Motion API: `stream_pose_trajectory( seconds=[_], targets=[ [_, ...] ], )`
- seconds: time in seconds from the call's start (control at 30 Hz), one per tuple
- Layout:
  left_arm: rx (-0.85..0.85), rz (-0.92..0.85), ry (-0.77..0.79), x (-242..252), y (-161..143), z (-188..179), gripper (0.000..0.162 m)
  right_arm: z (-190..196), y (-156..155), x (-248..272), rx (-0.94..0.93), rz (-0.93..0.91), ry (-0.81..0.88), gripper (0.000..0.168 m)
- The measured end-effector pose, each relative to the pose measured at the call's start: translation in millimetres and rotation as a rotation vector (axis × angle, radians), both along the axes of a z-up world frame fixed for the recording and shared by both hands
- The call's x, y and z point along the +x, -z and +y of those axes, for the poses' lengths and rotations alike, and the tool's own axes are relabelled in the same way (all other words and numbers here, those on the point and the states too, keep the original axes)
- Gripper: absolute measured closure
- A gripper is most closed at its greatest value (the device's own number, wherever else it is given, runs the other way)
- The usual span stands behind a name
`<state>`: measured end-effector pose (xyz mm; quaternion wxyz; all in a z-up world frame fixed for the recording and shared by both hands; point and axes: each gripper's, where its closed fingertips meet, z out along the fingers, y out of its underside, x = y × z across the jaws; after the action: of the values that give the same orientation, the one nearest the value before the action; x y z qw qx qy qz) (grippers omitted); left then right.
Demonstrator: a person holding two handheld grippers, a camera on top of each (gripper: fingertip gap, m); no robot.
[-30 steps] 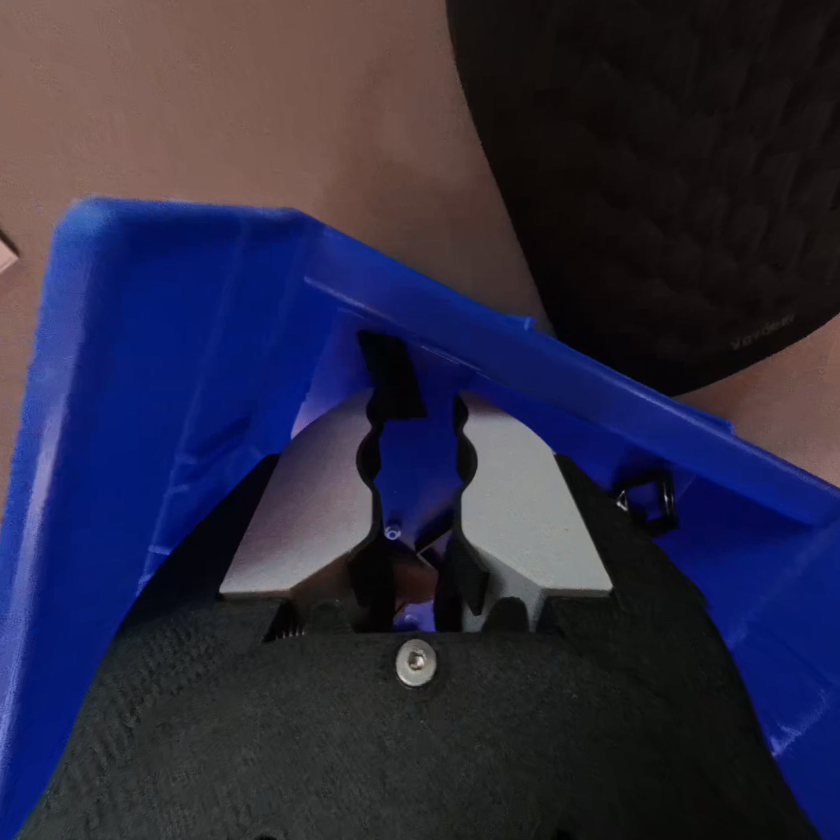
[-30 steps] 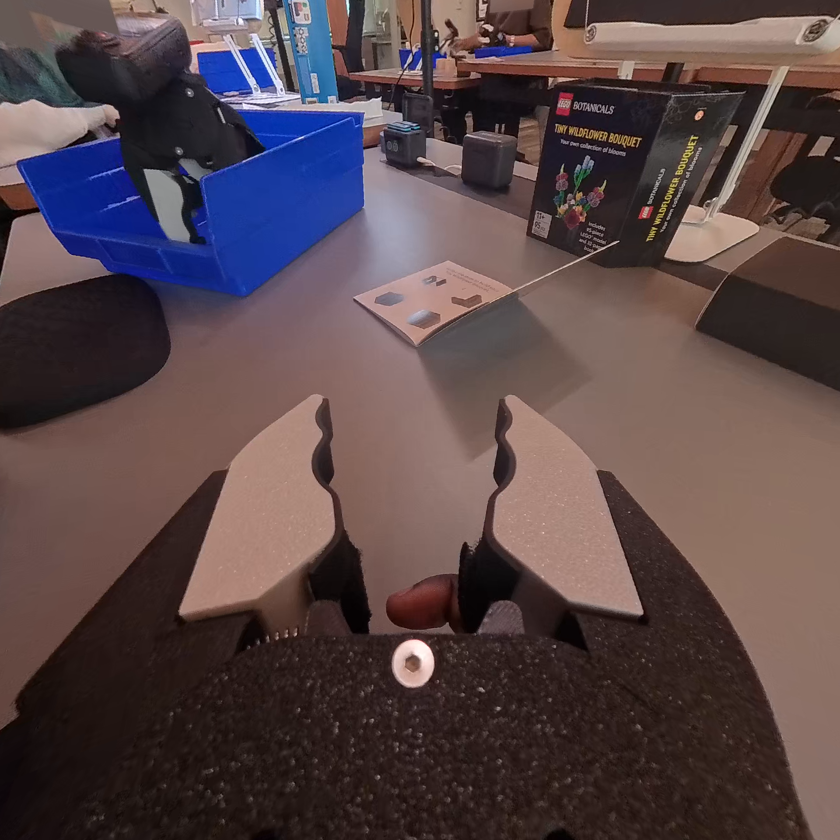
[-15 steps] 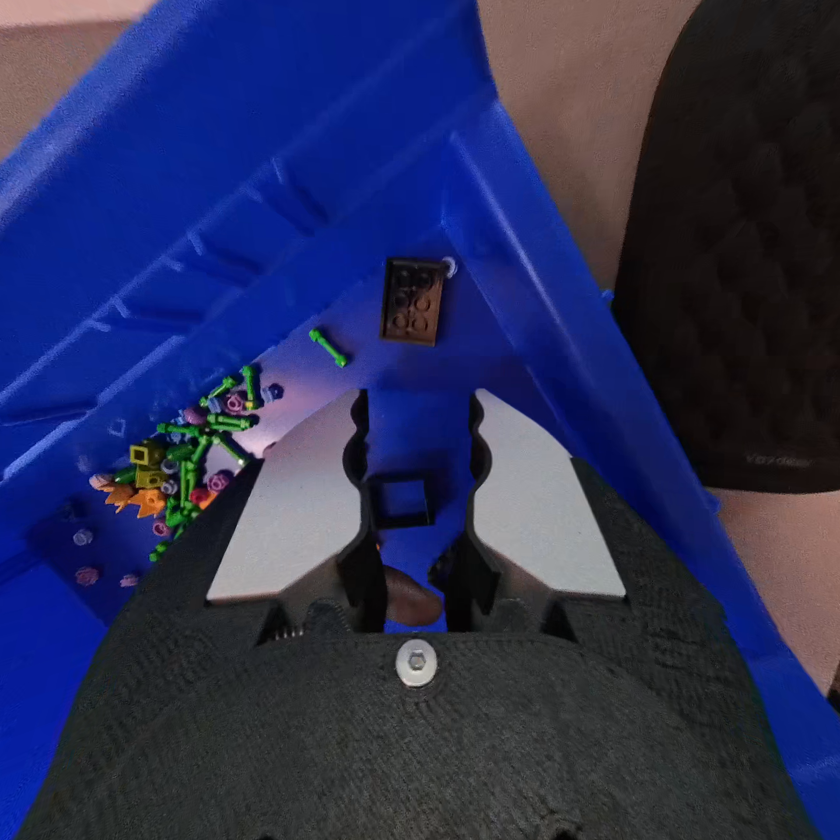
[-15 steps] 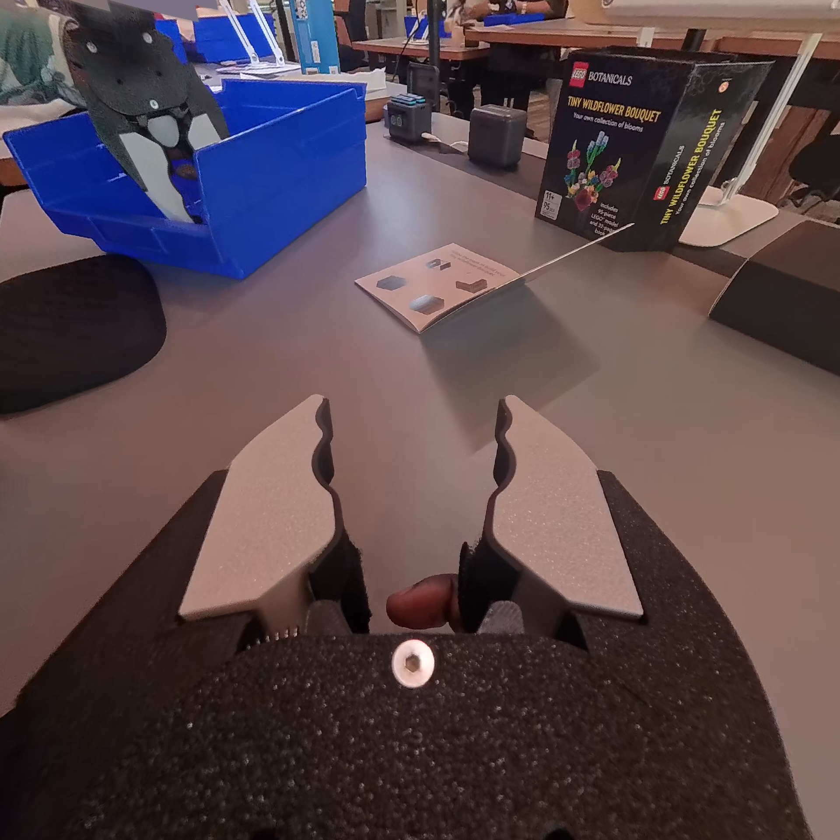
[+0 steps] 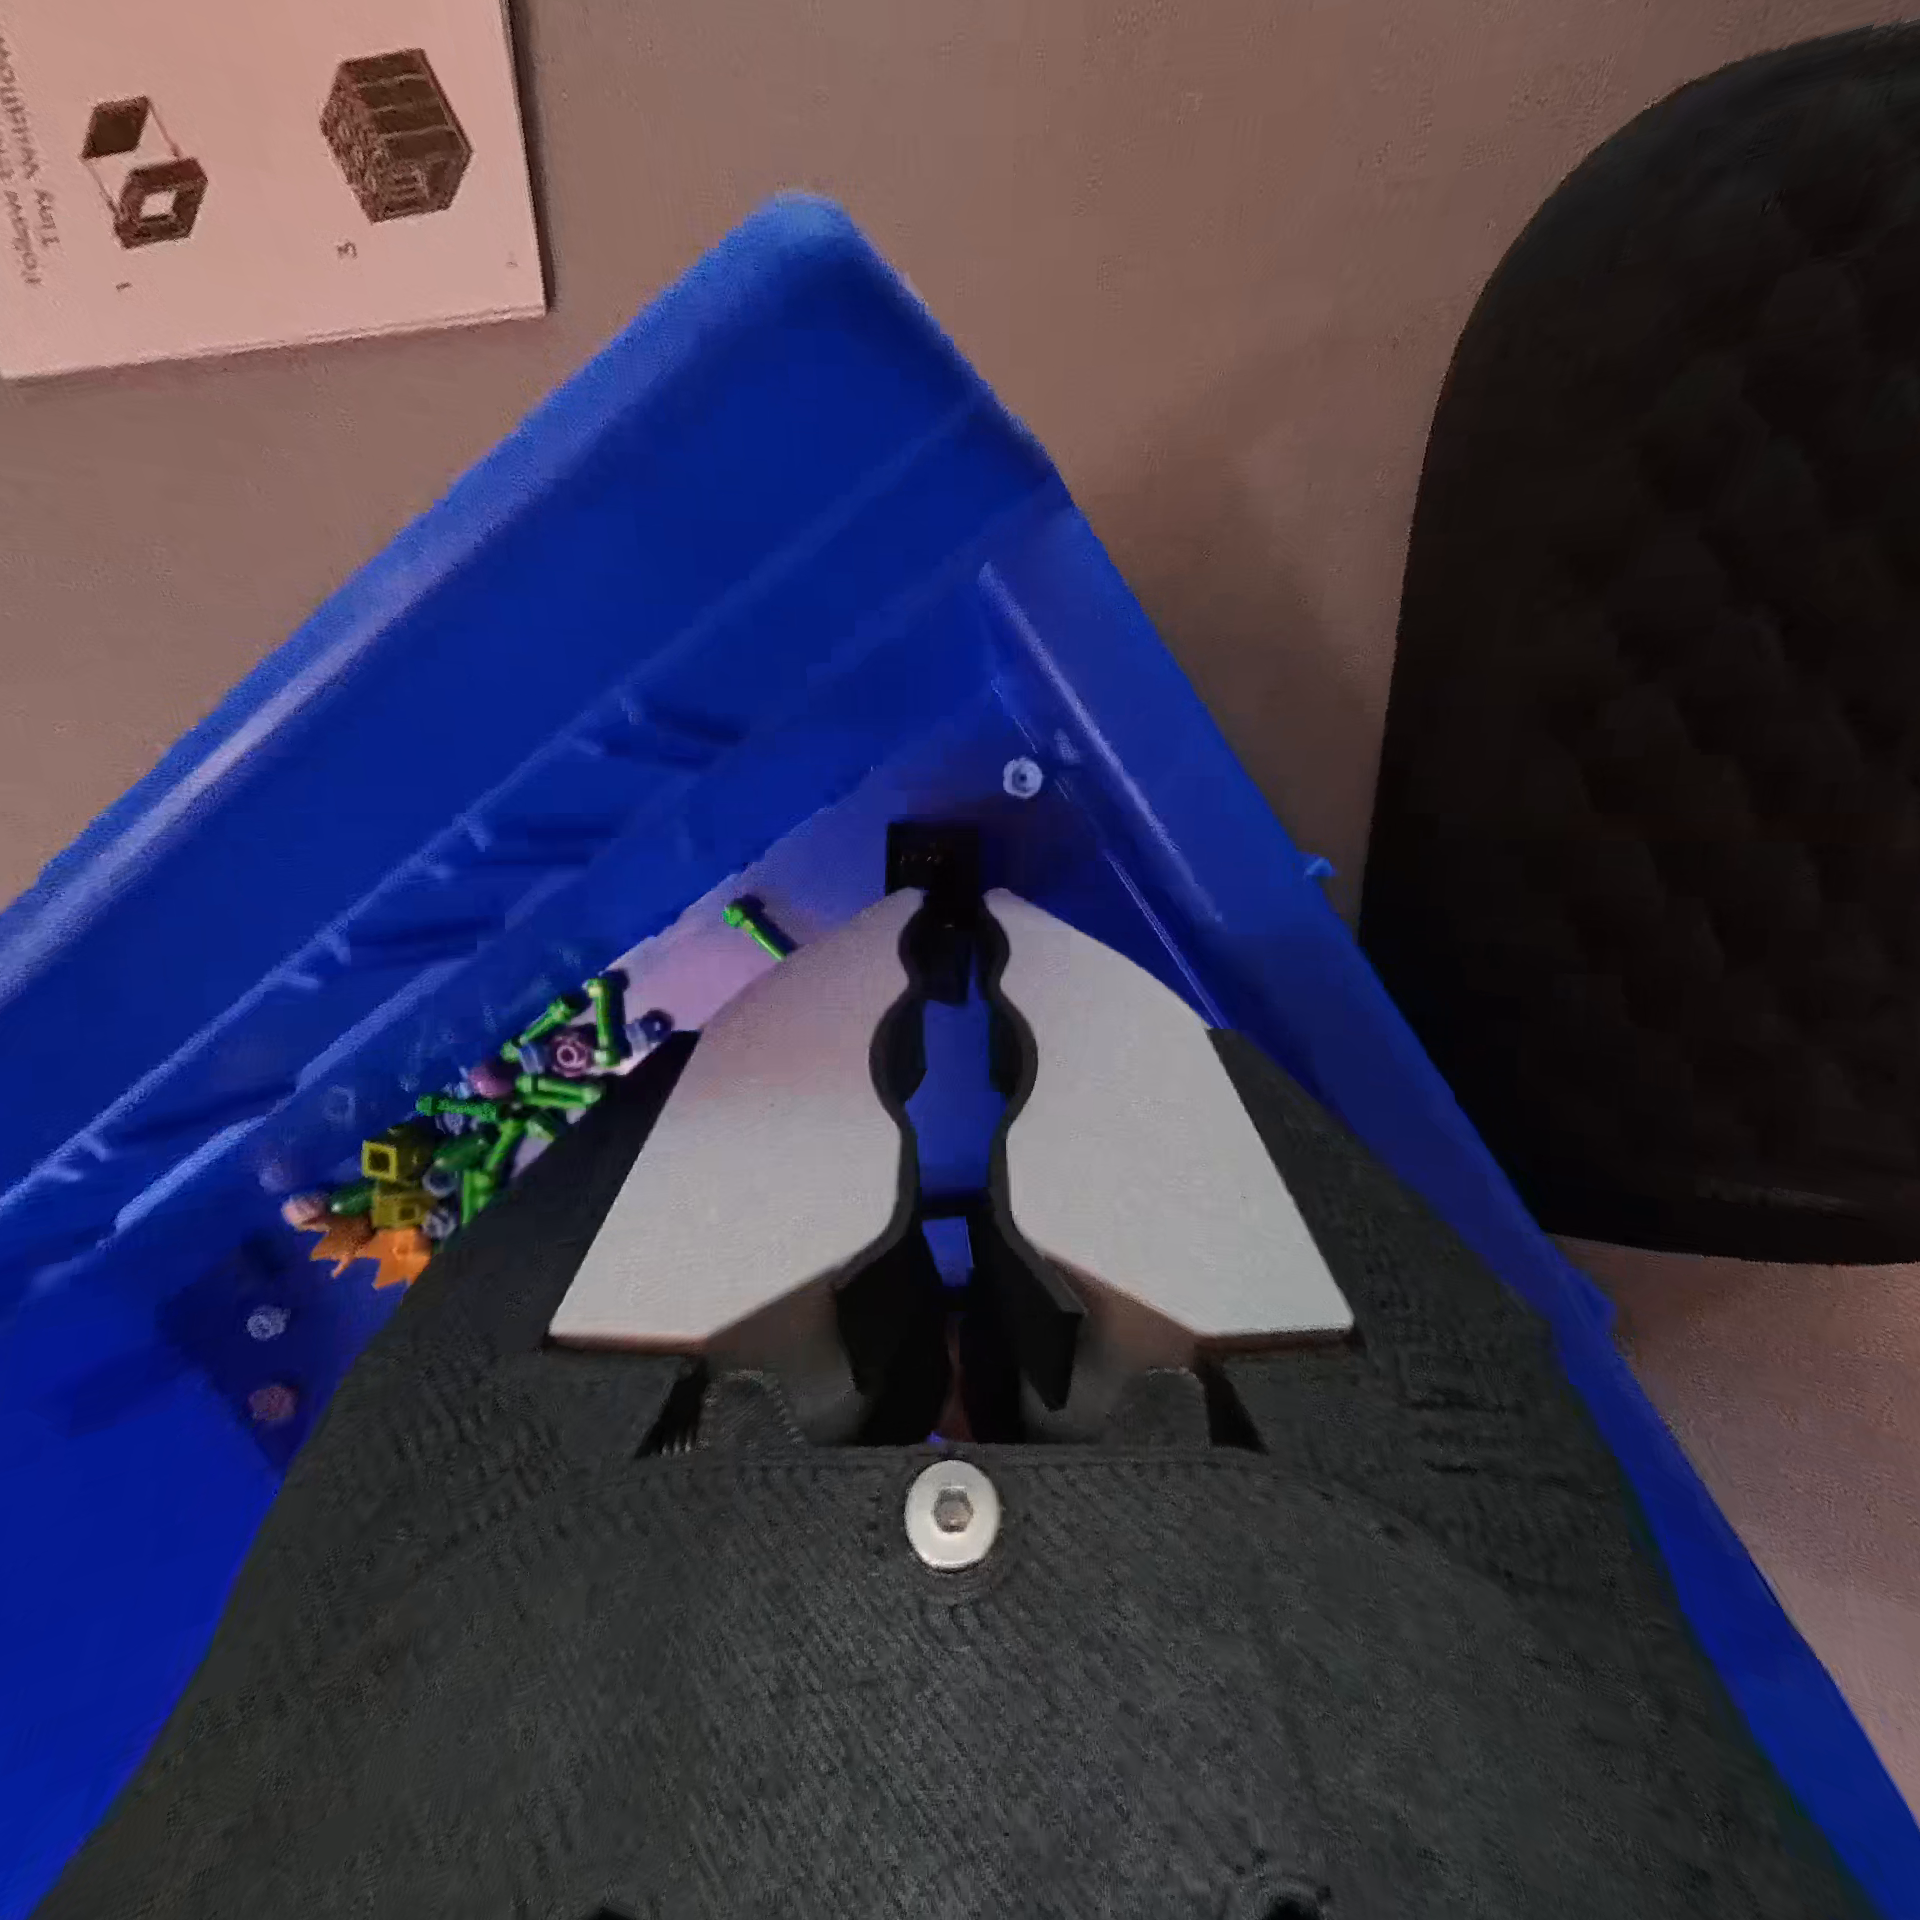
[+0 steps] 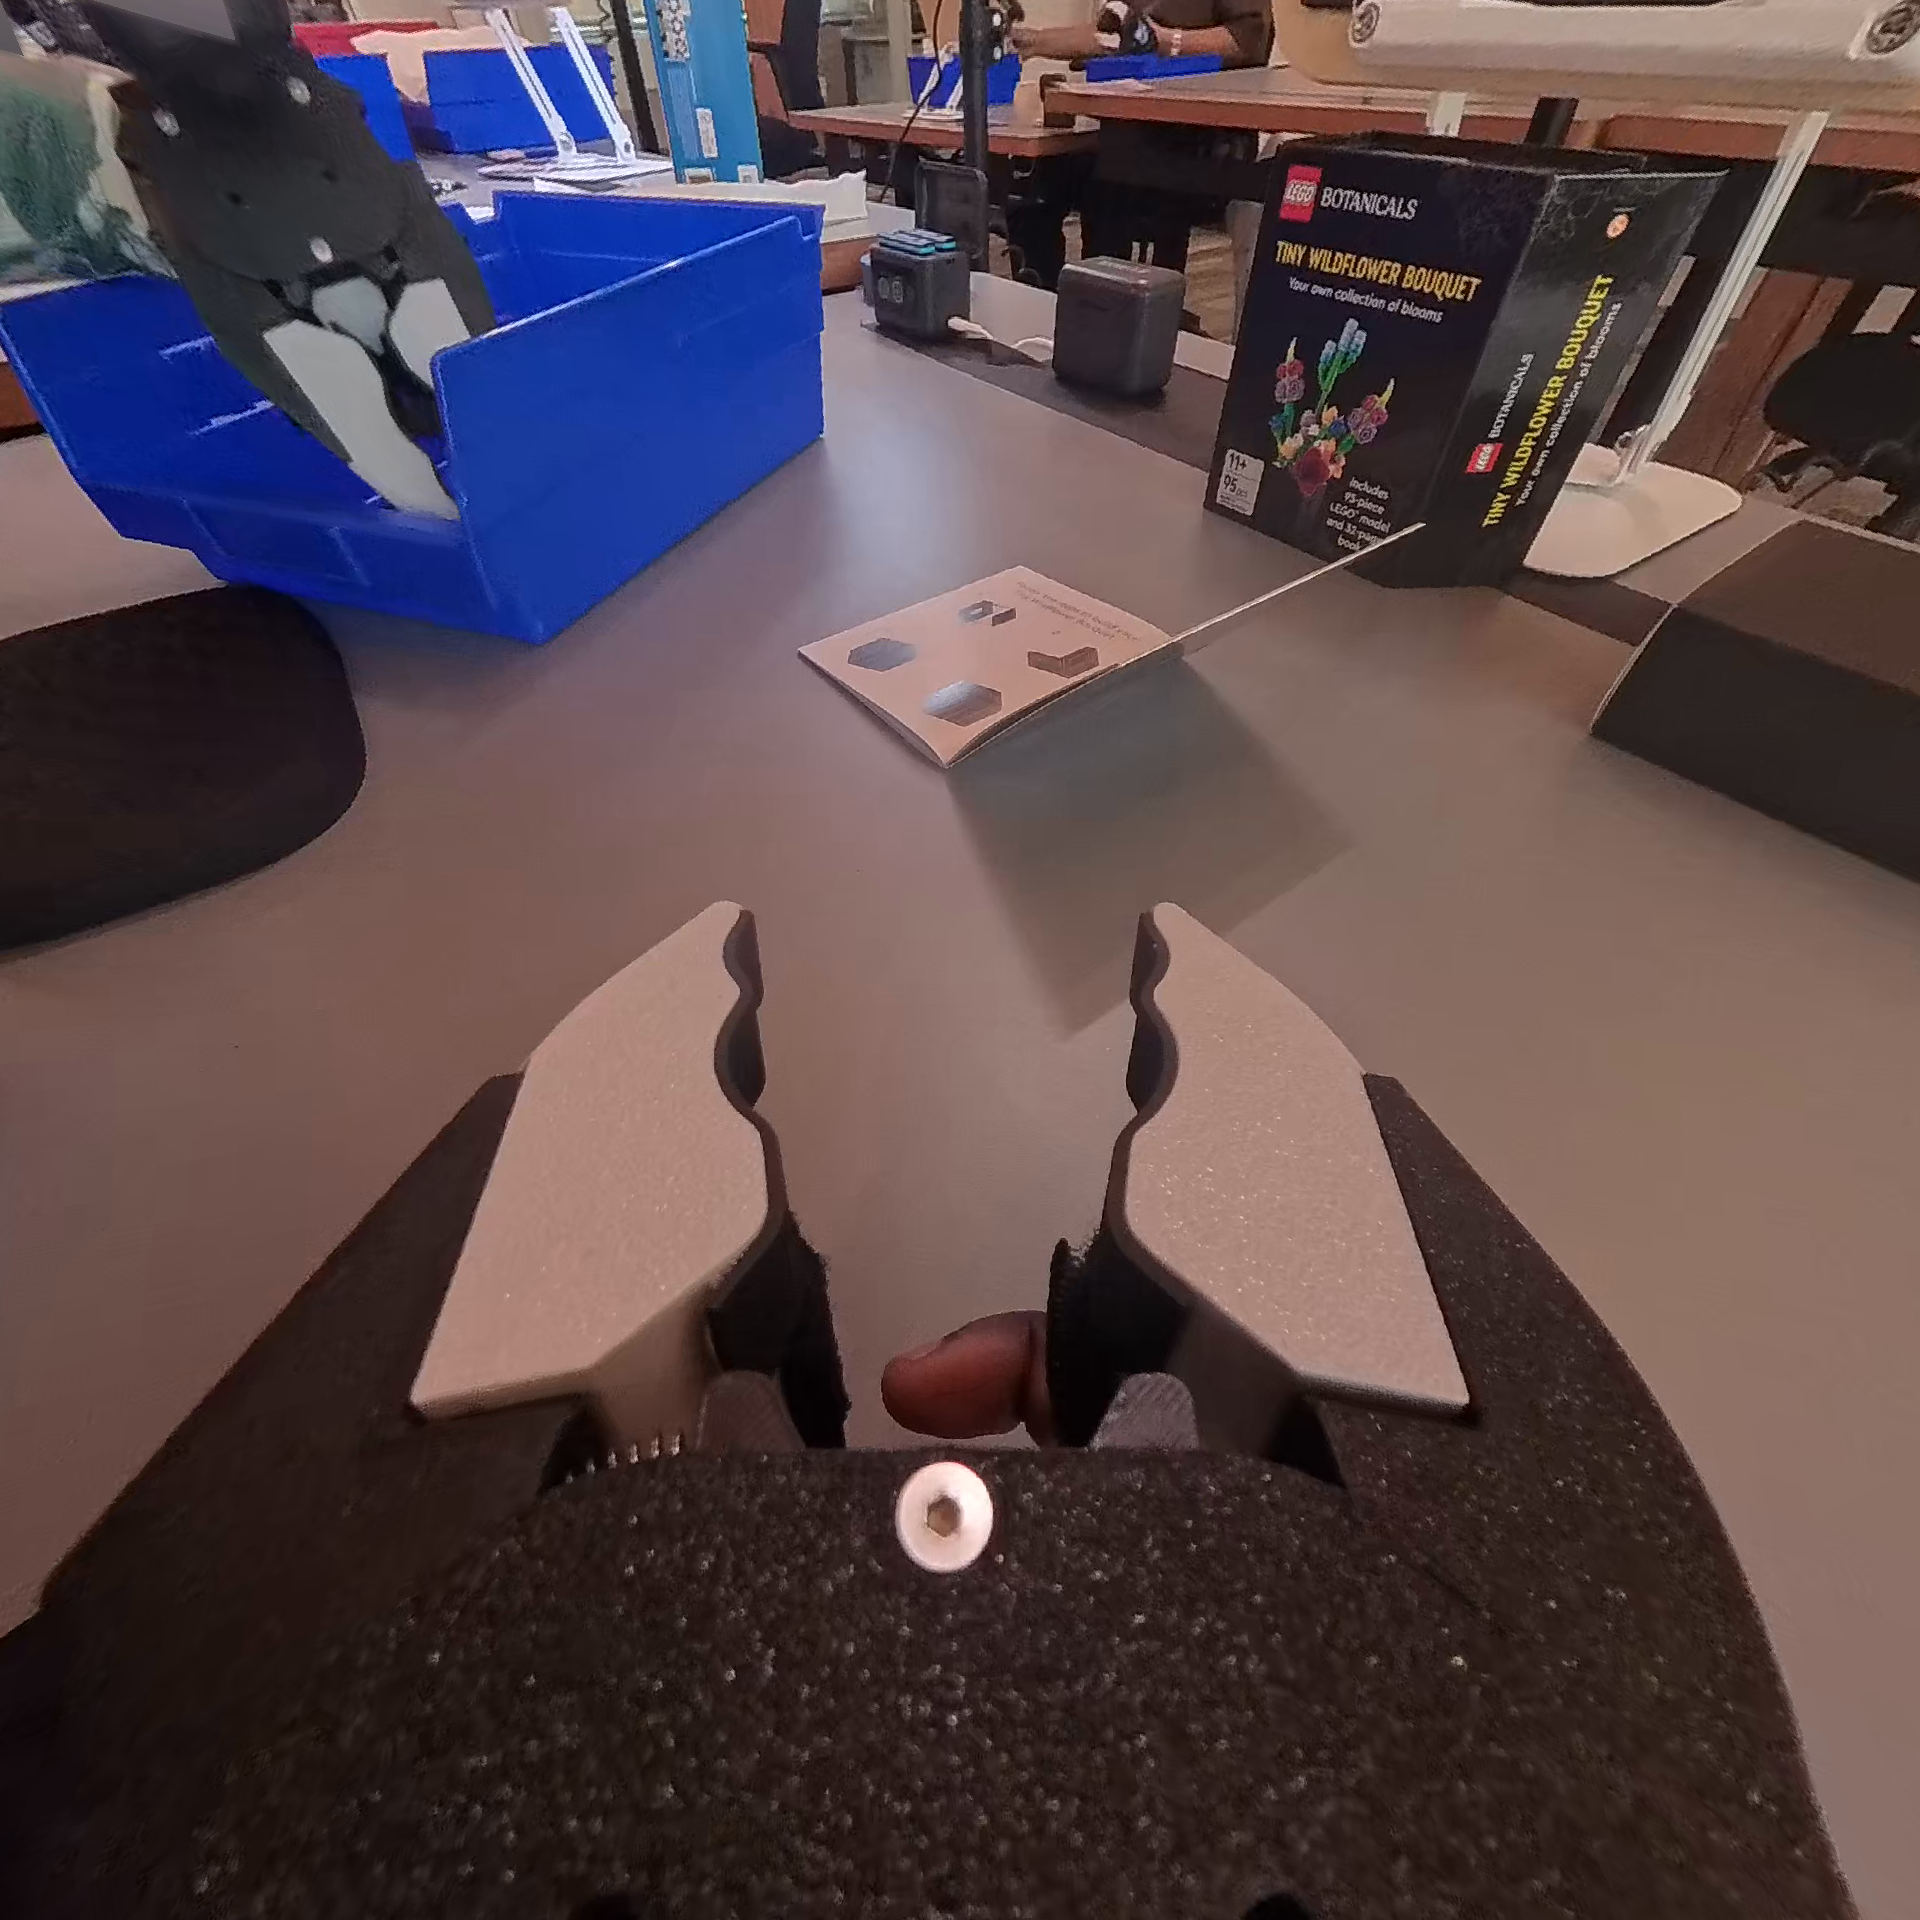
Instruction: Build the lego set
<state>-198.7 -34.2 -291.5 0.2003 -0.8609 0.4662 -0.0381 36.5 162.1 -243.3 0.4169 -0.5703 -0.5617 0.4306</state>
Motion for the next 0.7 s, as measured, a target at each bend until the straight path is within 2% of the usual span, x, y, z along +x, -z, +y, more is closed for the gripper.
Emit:
stream_pose_trajectory(
  seconds=[0.13,0.27,0.37,0.47,0.57,0.7],
  targets=[
    [-0.066,-0.027,-0.098,-8,-9,-16,0.155,-1,2,-1,0.009,-0.011,-0.007,0.099],
    [-0.291,-0.188,-0.259,-7,-11,-35,0.155,-2,2,-1,0.017,-0.011,-0.01,0.099],
    [-0.391,-0.268,-0.3,-6,-6,-37,0.155,-2,1,0,0.028,-0.004,-0.007,0.099],
    [-0.387,-0.283,-0.326,-9,-6,-28,0.155,-2,-1,1,0.034,0.007,0.001,0.099],
    [-0.353,-0.208,-0.341,-22,-3,-23,0.155,-2,-1,1,0.031,0.008,-0.001,0.099],
    [-0.341,-0.191,-0.371,-30,-1,-21,0.155,-2,1,0,0.032,-0.004,-0.007,0.099]
  ],
)
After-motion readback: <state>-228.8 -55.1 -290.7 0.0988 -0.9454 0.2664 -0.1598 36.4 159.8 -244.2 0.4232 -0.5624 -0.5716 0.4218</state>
